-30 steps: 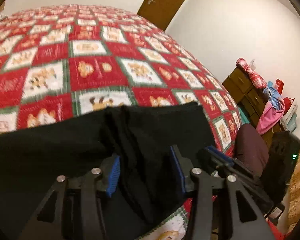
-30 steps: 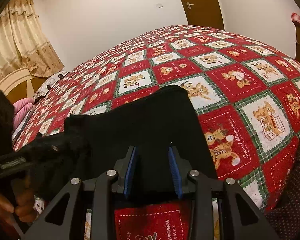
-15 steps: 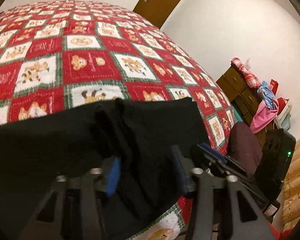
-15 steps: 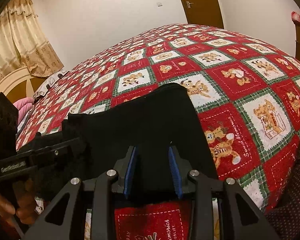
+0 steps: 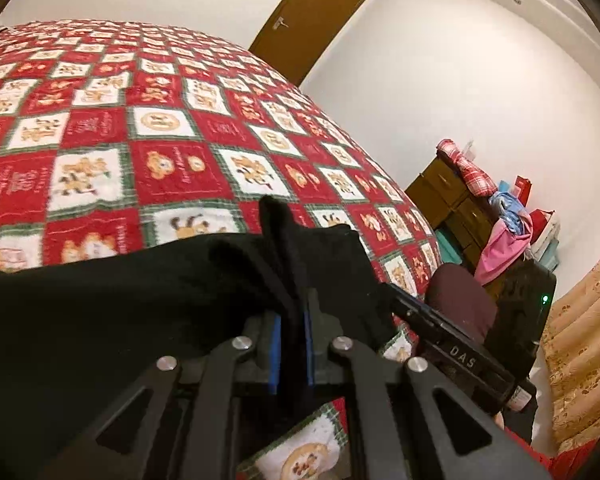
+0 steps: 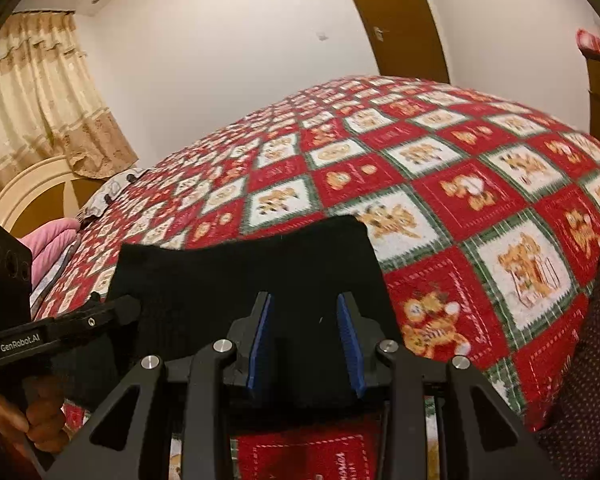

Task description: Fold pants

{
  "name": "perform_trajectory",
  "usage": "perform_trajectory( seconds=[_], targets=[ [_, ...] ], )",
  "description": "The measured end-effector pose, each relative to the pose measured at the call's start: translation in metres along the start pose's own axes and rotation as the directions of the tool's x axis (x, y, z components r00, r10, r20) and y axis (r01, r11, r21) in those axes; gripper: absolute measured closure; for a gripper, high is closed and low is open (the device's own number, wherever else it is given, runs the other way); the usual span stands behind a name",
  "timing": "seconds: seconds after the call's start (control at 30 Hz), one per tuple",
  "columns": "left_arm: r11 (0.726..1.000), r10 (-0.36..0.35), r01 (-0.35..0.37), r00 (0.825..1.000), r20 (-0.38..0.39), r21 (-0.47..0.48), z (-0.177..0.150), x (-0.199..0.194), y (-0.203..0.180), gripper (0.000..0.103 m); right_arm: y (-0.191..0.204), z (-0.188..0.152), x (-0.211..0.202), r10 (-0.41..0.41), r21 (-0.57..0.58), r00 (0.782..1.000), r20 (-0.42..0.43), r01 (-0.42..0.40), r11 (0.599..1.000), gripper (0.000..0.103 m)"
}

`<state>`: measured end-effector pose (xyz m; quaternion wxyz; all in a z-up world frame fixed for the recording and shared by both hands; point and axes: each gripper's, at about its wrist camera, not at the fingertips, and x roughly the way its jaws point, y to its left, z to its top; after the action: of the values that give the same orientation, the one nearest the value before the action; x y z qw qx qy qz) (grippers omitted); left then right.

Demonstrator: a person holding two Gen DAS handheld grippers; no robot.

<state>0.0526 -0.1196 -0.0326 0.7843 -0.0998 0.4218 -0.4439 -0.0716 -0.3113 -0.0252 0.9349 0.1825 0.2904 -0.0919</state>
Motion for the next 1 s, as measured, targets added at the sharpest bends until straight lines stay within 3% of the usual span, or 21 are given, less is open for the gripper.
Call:
perform_trajectory(
  seconds=[0.2,0.27,0.33,0.37,0.4,0.47,0.57,0.7,0.8,0.87,0.93,1.0],
  targets=[
    [0.997,0.066,-0.066,0.998,-0.013,-0.041,-0.012,-0.003,0.021,0.094,0.009,0.007,0.001,0.014,-0.01,1.0,0.027,-0.013,1.0,0.068],
    [0.994,0.099,-0.1,0.995,-0.021,-0.039,-0.015,0.001,0.026,0.094,0.011,0.004,0.015,0.018,-0.021,1.0,-0.01,-0.018,1.0,0.067],
    [0.991,0.133,-0.134,0.991,-0.03,-0.022,-0.019,0.006,0.029,0.094,0.006,-0.008,0.041,0.013,0.011,0.993,-0.116,-0.012,1.0,0.067],
    [0.989,0.147,-0.148,0.988,-0.041,-0.02,-0.021,0.008,0.031,0.093,0.005,-0.014,0.045,0.02,0.016,0.993,-0.117,-0.018,1.0,0.066],
    [0.988,0.153,-0.155,0.987,-0.046,-0.025,-0.022,0.009,0.033,0.092,0.007,-0.016,0.042,0.031,-0.008,0.996,-0.079,-0.032,0.999,0.058],
    [0.987,0.153,-0.155,0.987,-0.043,-0.031,-0.024,0.006,0.036,0.089,0.013,-0.014,0.044,0.037,-0.043,0.994,-0.101,-0.042,0.998,0.049],
    [0.981,0.192,-0.192,0.98,-0.047,0.01,-0.022,-0.001,0.033,0.083,0.02,-0.01,0.038,0.04,-0.065,0.995,-0.091,-0.046,0.997,0.048],
    [0.951,0.294,-0.29,0.956,-0.018,0.107,-0.02,-0.017,0.025,0.067,0.029,-0.004,0.022,0.11,-0.085,0.993,-0.04,-0.113,0.99,0.048],
    [0.914,0.374,-0.371,0.927,0.013,0.164,-0.017,-0.022,0.023,0.065,0.052,-0.017,0.021,0.095,-0.191,0.993,-0.071,-0.107,0.976,0.048],
    [0.917,0.367,-0.366,0.93,0.025,0.159,-0.013,-0.026,0.023,0.065,0.063,-0.032,0.024,0.114,-0.219,0.988,-0.1,-0.134,0.966,0.048],
    [0.935,0.328,-0.328,0.944,0.026,0.138,-0.008,-0.03,0.023,0.065,0.076,-0.051,0.032,0.114,-0.252,0.983,-0.141,-0.147,0.956,0.048],
    [0.946,0.293,-0.294,0.956,0.027,0.134,-0.003,-0.029,0.018,0.065,0.09,-0.064,0.028,0.083,-0.326,0.993,-0.086,-0.107,0.939,0.036]
  ],
)
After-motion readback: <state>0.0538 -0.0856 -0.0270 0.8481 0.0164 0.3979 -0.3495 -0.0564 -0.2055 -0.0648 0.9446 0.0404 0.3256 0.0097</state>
